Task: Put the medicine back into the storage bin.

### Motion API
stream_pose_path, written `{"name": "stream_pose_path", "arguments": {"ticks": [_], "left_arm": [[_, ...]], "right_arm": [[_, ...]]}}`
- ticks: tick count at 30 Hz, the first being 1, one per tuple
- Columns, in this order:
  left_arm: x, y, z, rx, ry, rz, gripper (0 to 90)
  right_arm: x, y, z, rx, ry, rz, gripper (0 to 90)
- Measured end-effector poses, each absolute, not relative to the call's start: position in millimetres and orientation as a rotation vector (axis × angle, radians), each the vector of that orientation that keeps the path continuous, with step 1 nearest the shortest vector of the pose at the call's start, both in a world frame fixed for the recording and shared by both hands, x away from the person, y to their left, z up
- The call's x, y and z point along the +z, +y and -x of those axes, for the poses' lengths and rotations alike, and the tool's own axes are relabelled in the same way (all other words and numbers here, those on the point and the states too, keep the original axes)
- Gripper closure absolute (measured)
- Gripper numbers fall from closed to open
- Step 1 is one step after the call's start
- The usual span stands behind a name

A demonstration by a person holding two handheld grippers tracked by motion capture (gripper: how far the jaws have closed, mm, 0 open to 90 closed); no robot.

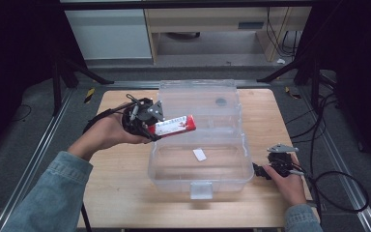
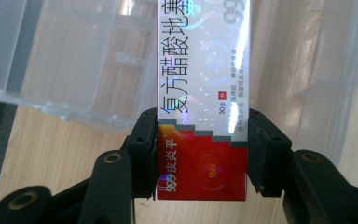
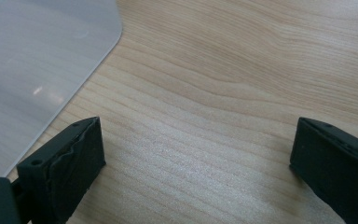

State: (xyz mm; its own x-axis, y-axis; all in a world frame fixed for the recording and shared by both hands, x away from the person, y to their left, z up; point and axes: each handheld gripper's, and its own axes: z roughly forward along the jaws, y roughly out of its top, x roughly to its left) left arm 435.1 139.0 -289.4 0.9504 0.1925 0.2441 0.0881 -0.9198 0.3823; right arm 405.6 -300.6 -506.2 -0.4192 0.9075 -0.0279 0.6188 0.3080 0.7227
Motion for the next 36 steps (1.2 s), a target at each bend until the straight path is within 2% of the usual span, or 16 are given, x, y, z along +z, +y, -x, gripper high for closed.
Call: {"name": "stream_pose_path", "arguments": {"ticks": [36], "left_arm": [[-336, 60, -443, 0.278, 0.04, -2.753, 51.3]], "right_arm": [[-506, -300, -403, 0.897, 2.152, -1.354, 3.3]]}}
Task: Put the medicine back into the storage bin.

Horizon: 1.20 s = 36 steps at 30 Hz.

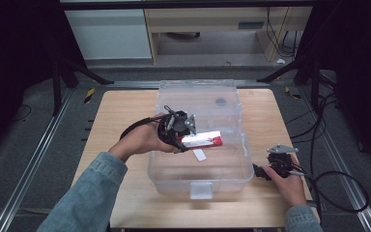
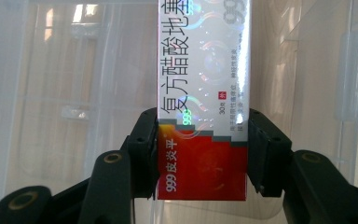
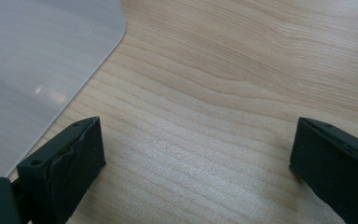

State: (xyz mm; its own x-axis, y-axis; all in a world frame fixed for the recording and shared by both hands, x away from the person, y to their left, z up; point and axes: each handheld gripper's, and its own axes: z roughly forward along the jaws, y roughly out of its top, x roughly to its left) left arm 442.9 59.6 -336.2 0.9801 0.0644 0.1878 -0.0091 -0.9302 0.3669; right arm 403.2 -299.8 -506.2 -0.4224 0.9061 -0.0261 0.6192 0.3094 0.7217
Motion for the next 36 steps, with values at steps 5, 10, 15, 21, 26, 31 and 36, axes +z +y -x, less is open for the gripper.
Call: {"name": "stream_pose_path", "arguments": {"ticks": [5, 10, 15, 21, 26, 31, 36], "left_arm": [[-341, 51, -440, 0.256, 0.031, -2.772, 51.3], [-345, 40, -437, 0.243, 0.008, -2.778, 51.3], [-350, 28, -435, 0.224, -0.006, -2.784, 51.3], [-357, 15, -431, 0.199, -0.032, -2.782, 51.2], [-365, 6, -429, 0.182, -0.047, -2.786, 51.2], [-374, -1, -426, 0.162, -0.046, -2.788, 51.2], [-382, -7, -424, 0.145, -0.041, -2.791, 51.2]], "right_arm": [[-506, -300, -402, 0.898, 2.154, -1.349, 3.2], [-506, -300, -402, 0.898, 2.155, -1.346, 3.2], [-506, -300, -402, 0.897, 2.155, -1.346, 3.2], [-506, -300, -402, 0.899, 2.156, -1.351, 3.2], [-506, -300, -402, 0.9, 2.156, -1.353, 3.2], [-506, -300, -401, 0.899, 2.157, -1.352, 3.2], [-506, -300, -401, 0.898, 2.156, -1.35, 3.3]]}}
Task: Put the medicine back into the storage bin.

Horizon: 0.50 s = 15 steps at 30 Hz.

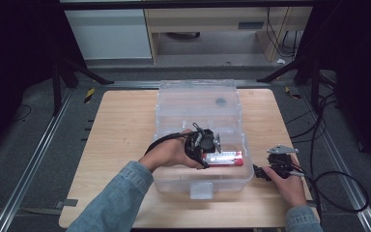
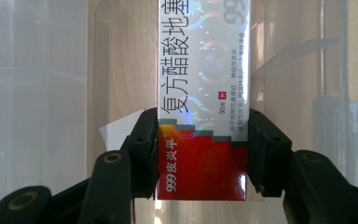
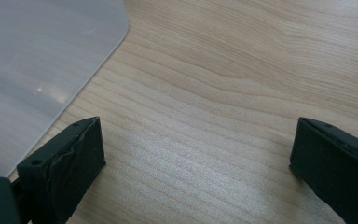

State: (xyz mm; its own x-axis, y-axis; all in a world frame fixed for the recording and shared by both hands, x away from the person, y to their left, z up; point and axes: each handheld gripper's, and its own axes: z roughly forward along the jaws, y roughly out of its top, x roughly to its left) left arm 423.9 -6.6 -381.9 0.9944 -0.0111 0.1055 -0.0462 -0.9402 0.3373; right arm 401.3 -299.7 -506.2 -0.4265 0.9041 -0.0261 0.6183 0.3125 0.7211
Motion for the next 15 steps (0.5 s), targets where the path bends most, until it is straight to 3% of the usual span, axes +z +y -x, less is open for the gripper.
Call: {"name": "stream_pose_path", "arguments": {"ticks": [15], "left_arm": [[-398, -26, -424, 0.112, -0.049, -2.806, 51.2]], "right_arm": [[-506, -300, -401, 0.898, 2.156, -1.351, 3.3]]}}
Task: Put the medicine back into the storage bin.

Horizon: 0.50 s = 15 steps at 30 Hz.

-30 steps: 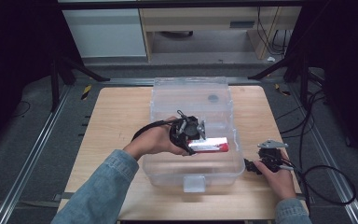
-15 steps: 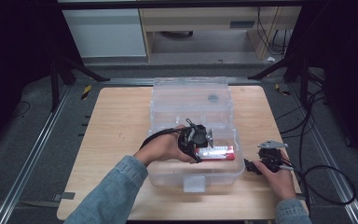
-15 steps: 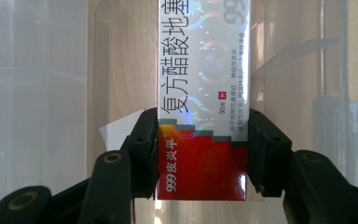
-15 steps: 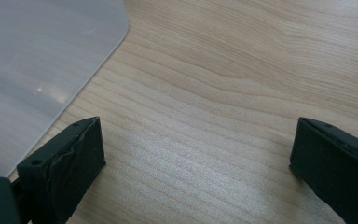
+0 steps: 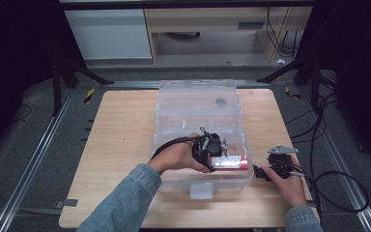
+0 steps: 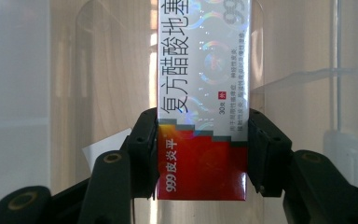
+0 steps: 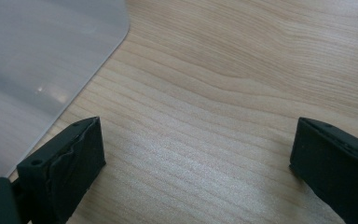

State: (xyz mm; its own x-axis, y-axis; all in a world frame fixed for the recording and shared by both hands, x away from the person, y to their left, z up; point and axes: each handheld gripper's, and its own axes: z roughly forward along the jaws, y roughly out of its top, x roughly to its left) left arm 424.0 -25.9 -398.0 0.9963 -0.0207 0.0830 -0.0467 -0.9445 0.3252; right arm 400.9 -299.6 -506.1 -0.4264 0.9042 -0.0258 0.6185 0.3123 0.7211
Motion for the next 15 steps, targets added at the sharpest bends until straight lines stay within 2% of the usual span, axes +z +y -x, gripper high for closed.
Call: {"name": "stream_pose_path", "arguments": {"ticks": [15], "left_arm": [[-415, -35, -426, 0.081, -0.042, -2.834, 51.1]], "right_arm": [[-506, -300, -401, 0.898, 2.157, -1.349, 3.2]]}}
